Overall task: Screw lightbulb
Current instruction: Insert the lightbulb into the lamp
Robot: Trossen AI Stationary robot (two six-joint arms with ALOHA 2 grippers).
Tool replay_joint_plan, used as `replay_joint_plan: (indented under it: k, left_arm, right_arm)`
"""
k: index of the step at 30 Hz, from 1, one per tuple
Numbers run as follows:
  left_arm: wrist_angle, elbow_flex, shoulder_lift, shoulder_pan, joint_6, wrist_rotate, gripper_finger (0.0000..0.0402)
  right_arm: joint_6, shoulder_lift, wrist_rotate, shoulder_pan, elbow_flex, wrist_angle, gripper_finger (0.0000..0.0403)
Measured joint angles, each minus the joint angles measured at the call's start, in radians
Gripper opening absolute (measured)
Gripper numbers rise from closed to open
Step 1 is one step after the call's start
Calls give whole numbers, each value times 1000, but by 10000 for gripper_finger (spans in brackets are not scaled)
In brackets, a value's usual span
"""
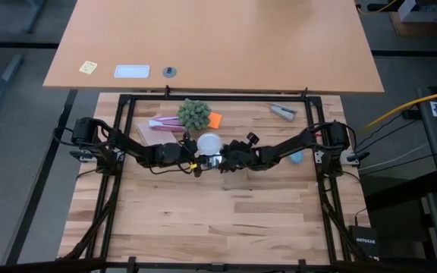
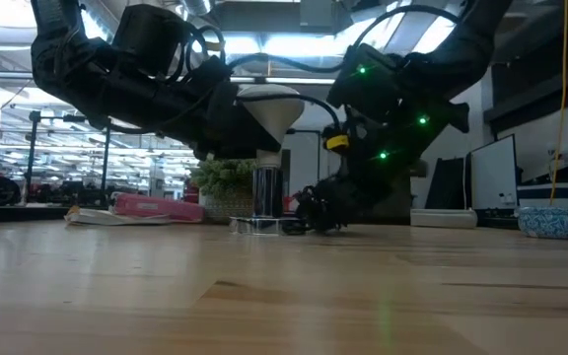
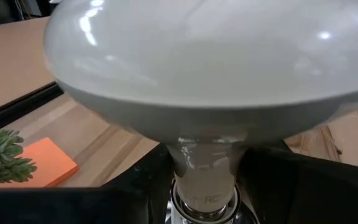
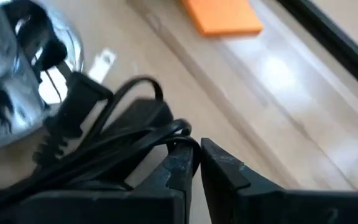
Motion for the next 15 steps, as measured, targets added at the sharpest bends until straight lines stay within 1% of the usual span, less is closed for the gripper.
replay_joint_plan:
  k: [7, 11, 15]
  left_arm:
    - [0, 0, 0, 0, -3, 1, 150]
    - [0, 0, 0, 0, -3, 2, 150]
    - [0, 0, 0, -1, -4, 2, 150]
  right_arm:
    - [-115, 0, 4, -22, 0, 141, 34]
    - [-150, 0, 18, -21, 0, 156, 34]
    - [-153, 0, 12, -15, 0, 154, 34]
